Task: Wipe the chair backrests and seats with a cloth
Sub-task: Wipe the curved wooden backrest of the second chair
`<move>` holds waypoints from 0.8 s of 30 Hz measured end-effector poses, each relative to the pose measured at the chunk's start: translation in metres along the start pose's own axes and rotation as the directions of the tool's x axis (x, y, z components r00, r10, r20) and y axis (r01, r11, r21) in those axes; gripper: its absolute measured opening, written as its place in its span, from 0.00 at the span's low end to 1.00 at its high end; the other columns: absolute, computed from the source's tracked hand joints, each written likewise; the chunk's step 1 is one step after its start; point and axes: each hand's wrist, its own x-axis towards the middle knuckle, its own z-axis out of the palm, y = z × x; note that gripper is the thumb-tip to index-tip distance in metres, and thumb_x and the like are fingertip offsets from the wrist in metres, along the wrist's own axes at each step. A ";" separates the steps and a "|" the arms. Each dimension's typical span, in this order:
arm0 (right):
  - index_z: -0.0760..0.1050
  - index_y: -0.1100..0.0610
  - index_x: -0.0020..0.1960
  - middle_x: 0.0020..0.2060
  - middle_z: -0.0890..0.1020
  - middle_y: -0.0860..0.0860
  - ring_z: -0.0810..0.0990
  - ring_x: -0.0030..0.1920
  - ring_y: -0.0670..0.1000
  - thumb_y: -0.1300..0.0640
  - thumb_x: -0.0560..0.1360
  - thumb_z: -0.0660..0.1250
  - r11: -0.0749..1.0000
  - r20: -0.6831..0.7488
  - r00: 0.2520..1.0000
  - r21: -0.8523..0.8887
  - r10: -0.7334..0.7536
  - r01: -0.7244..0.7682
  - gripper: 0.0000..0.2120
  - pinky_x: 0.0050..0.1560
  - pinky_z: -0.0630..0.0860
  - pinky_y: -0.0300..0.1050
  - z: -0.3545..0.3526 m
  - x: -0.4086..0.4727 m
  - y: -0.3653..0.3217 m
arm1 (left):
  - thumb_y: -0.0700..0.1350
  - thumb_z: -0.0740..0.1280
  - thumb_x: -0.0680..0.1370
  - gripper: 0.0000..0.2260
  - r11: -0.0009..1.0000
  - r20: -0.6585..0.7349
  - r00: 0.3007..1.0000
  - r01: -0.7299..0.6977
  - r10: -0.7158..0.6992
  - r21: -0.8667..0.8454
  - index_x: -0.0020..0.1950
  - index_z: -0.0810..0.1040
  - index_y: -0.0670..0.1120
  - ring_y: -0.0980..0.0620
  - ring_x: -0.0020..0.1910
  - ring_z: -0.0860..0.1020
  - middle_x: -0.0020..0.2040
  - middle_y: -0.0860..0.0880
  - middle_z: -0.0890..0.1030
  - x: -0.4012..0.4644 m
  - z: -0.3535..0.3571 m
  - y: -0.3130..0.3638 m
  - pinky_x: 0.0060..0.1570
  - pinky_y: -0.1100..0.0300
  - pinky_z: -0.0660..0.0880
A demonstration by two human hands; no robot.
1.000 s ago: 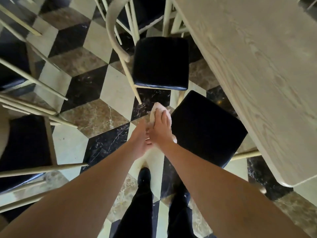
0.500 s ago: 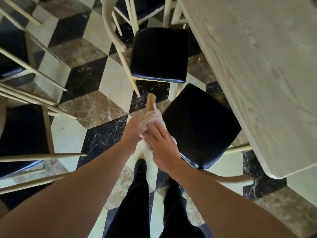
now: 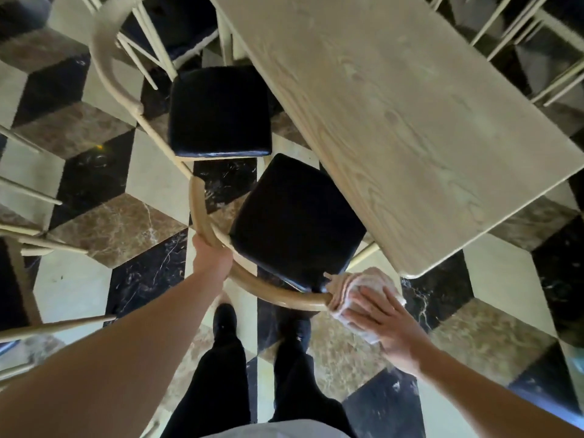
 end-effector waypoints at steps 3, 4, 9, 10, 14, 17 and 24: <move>0.54 0.44 0.81 0.84 0.47 0.50 0.48 0.83 0.59 0.61 0.59 0.85 0.998 -0.080 0.996 0.049 0.046 -0.042 0.60 0.79 0.46 0.64 0.005 0.002 -0.017 | 0.36 0.66 0.77 0.33 0.999 0.009 1.000 0.015 -0.014 -0.050 0.78 0.58 0.56 0.46 0.46 0.76 0.48 0.52 0.73 0.006 -0.004 -0.002 0.49 0.42 0.83; 0.54 0.46 0.81 0.84 0.47 0.51 0.48 0.83 0.60 0.62 0.58 0.84 0.997 -0.102 0.993 0.058 0.058 -0.052 0.60 0.79 0.46 0.65 0.007 0.004 -0.023 | 0.37 0.68 0.77 0.36 0.998 0.017 1.000 0.016 -0.015 -0.069 0.80 0.58 0.57 0.46 0.47 0.77 0.51 0.53 0.73 0.006 -0.007 -0.003 0.47 0.44 0.83; 0.51 0.47 0.84 0.84 0.48 0.54 0.49 0.83 0.61 0.68 0.60 0.82 0.992 -0.168 0.986 0.125 0.016 0.005 0.62 0.75 0.54 0.68 0.002 0.039 -0.063 | 0.51 0.69 0.79 0.19 0.979 0.152 0.988 0.057 -0.027 -0.197 0.70 0.74 0.61 0.45 0.51 0.85 0.55 0.53 0.82 0.018 -0.038 -0.017 0.50 0.48 0.81; 0.48 0.46 0.84 0.84 0.49 0.55 0.49 0.83 0.61 0.67 0.62 0.81 0.989 -0.165 0.986 0.142 -0.022 0.045 0.62 0.74 0.55 0.67 -0.003 0.057 -0.075 | 0.54 0.66 0.81 0.13 0.971 0.181 0.983 0.081 -0.040 -0.223 0.65 0.78 0.59 0.44 0.50 0.85 0.55 0.50 0.84 0.024 -0.047 -0.016 0.51 0.48 0.81; 0.39 0.49 0.84 0.83 0.52 0.56 0.48 0.82 0.62 0.62 0.68 0.75 0.965 -0.118 0.982 0.200 -0.147 0.169 0.59 0.79 0.59 0.64 -0.041 0.147 -0.126 | 0.58 0.63 0.81 0.14 0.937 0.218 0.974 0.125 -0.054 -0.327 0.54 0.81 0.50 0.43 0.48 0.86 0.50 0.44 0.86 0.041 -0.066 -0.006 0.47 0.49 0.82; 0.53 0.51 0.84 0.83 0.55 0.51 0.54 0.82 0.55 0.64 0.75 0.68 0.844 -0.150 0.988 0.534 0.036 0.051 0.42 0.77 0.64 0.53 -0.080 0.234 -0.160 | 0.61 0.58 0.82 0.22 0.915 0.263 0.962 0.169 -0.072 -0.367 0.54 0.82 0.45 0.43 0.46 0.86 0.44 0.43 0.88 0.048 -0.069 -0.001 0.50 0.48 0.83; 0.63 0.47 0.78 0.62 0.77 0.56 0.78 0.58 0.54 0.52 0.87 0.50 -0.149 0.372 0.821 0.928 0.434 -0.342 0.20 0.61 0.77 0.56 -0.150 0.399 -0.172 | 0.63 0.54 0.84 0.24 0.905 0.377 0.917 0.265 -0.129 -0.334 0.48 0.82 0.48 0.42 0.47 0.86 0.48 0.43 0.87 0.068 -0.080 -0.003 0.47 0.48 0.82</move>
